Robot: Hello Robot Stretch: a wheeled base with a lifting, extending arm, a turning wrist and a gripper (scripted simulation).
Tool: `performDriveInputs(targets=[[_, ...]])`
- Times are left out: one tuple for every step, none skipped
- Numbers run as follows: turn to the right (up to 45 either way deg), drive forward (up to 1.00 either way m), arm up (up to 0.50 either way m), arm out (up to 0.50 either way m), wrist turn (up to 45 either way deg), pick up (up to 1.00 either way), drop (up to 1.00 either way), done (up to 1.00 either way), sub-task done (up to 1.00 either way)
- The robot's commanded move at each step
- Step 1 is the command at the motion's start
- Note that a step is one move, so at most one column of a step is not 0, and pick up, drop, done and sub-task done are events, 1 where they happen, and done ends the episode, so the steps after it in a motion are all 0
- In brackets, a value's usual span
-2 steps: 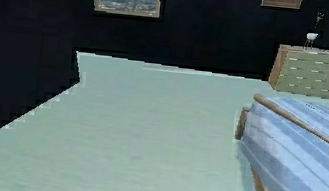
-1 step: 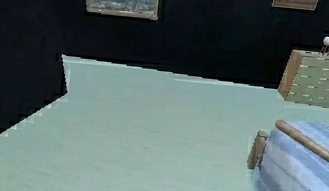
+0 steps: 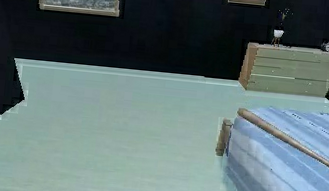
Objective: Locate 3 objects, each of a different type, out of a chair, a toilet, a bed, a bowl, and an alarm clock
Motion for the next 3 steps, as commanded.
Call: performDriveInputs(targets=[[0.0,1.0,0.0,0.0,0.0,0.0,0.0,0.0,0.0],[0.0,1.0,0.0,0.0,0.0,0.0,0.0,0.0,0.0],[42.0,0.0,0.0,0.0,0.0,0.0,0.0,0.0,0.0]])
